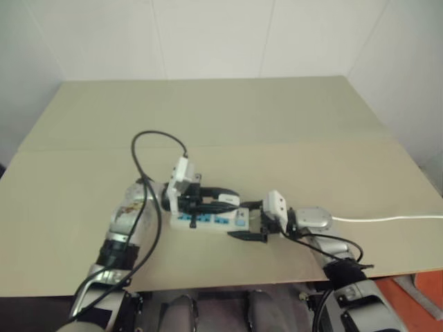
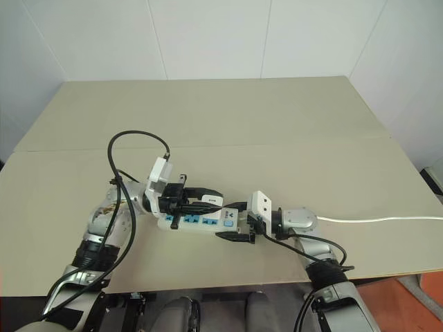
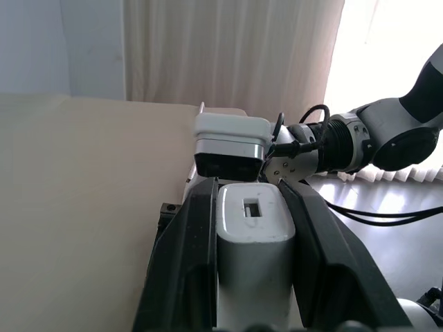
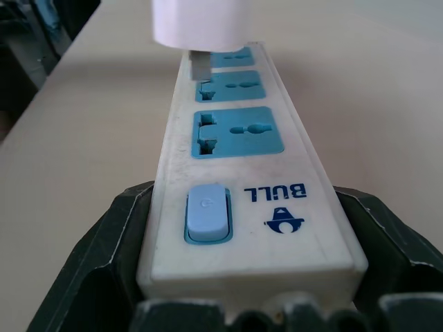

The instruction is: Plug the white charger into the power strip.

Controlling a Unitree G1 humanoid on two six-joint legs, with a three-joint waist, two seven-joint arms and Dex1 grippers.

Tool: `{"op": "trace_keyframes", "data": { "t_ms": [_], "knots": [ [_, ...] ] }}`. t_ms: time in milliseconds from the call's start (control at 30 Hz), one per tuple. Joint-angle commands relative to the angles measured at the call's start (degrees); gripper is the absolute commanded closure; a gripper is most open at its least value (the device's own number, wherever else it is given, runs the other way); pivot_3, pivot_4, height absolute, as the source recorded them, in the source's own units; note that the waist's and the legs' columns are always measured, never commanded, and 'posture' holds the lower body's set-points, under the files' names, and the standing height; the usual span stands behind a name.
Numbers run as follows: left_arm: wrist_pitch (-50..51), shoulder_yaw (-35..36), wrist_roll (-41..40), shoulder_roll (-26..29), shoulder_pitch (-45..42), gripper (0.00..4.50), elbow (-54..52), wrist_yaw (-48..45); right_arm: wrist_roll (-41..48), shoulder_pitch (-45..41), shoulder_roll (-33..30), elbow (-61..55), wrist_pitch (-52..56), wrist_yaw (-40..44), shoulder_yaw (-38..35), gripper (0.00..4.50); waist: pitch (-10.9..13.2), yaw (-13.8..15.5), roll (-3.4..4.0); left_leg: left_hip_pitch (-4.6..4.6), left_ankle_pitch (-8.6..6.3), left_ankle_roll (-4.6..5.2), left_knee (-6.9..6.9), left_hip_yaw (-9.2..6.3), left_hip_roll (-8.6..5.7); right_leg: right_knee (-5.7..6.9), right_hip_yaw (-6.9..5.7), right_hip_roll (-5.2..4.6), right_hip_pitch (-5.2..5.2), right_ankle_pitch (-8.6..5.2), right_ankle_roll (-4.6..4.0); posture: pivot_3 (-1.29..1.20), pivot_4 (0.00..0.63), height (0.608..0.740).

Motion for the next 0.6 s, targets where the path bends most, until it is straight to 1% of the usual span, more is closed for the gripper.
{"op": "trace_keyframes", "data": {
  "t_ms": [33,367,600],
  "knots": [
    [-1.82,0.89,-1.20,0.89,-0.87,3.48,-0.66,-0.55,1.03,-0.37,-0.72,0.48,-0.23,3.49,0.77,1.06,0.00,0.03,0.00,0.00,0.00,0.00,0.00,0.00,0.00,0.00,-0.01,0.00,0.00,0.00,0.00,0.00,0.150,0.740],
    [-3.89,0.03,-0.91,3.32,3.51,3.48,-2.23,-1.25,0.80,-1.70,0.27,2.55,-1.08,4.62,0.53,1.06,0.00,0.06,0.00,0.04,0.00,0.00,-0.01,0.00,0.01,0.01,-0.01,0.00,0.02,0.00,0.00,0.00,0.150,0.740],
    [-5.46,0.24,-1.56,1.96,4.12,3.48,-1.49,-0.48,0.40,-1.54,0.47,2.47,-1.31,4.42,0.52,1.06,0.00,0.05,0.00,0.04,0.00,0.00,-0.01,0.00,0.01,0.00,-0.01,0.00,0.02,0.00,0.00,0.00,0.150,0.740]
  ]
}}
